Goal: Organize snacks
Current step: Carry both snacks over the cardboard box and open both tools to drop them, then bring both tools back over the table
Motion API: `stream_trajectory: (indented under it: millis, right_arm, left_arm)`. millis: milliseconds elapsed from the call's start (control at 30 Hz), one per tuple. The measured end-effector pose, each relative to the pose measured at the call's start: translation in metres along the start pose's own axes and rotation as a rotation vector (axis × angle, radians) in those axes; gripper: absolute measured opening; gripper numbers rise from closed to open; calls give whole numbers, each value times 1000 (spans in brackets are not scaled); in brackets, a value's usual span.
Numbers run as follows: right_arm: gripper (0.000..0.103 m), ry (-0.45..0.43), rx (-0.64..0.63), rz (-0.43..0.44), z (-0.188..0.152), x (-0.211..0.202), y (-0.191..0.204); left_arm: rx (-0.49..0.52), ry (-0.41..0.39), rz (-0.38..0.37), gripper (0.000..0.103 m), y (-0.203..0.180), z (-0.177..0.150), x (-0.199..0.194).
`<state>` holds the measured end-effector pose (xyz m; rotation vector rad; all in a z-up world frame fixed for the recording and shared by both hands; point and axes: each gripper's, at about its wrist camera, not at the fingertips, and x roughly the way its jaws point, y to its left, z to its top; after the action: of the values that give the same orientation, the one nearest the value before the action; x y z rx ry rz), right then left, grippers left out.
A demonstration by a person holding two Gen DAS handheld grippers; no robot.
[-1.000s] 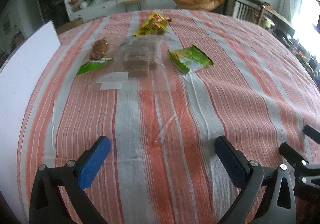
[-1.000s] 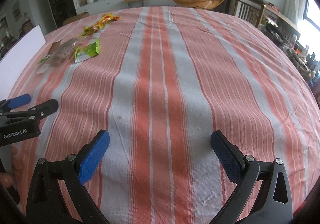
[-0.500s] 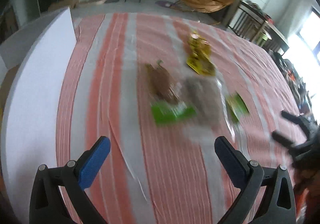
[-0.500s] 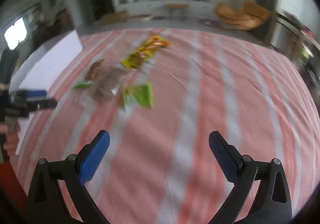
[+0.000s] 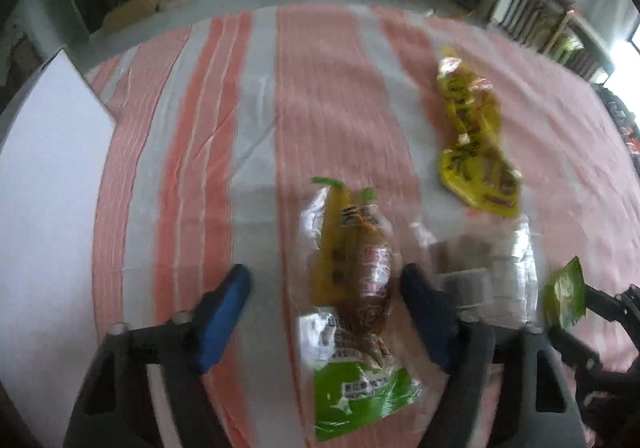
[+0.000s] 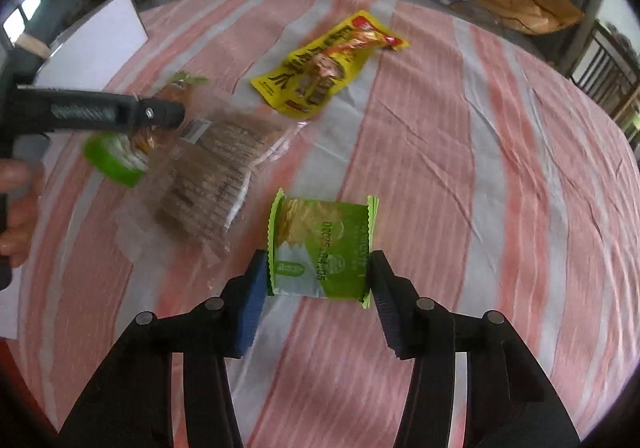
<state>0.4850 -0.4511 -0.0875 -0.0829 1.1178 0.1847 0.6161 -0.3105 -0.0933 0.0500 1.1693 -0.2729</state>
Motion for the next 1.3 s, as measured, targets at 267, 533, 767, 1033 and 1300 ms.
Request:
stream_trajectory:
  millis: [267,533,767,1033,1300]
  right_arm:
    - [52,-114,224,164,-37,-56,-54]
    - [52,-213,147,326,-7,-130,11]
    - [65,-293,-100,597,64,-197,198]
    - [89,-312,-143,603,81,-213,288]
    - [89,-367,-203,86,-14,-155,158]
  left_arm:
    - [-107,-120,-269,28,22,-45,-58]
    - [-242,-372,-420,28,105,-95,-221]
    - [-316,-398,33,90,214,-149,-299]
    - [-382,-403,169,100,245,-202,-300]
    - [-23,-389,-132,103,56,-192,-255]
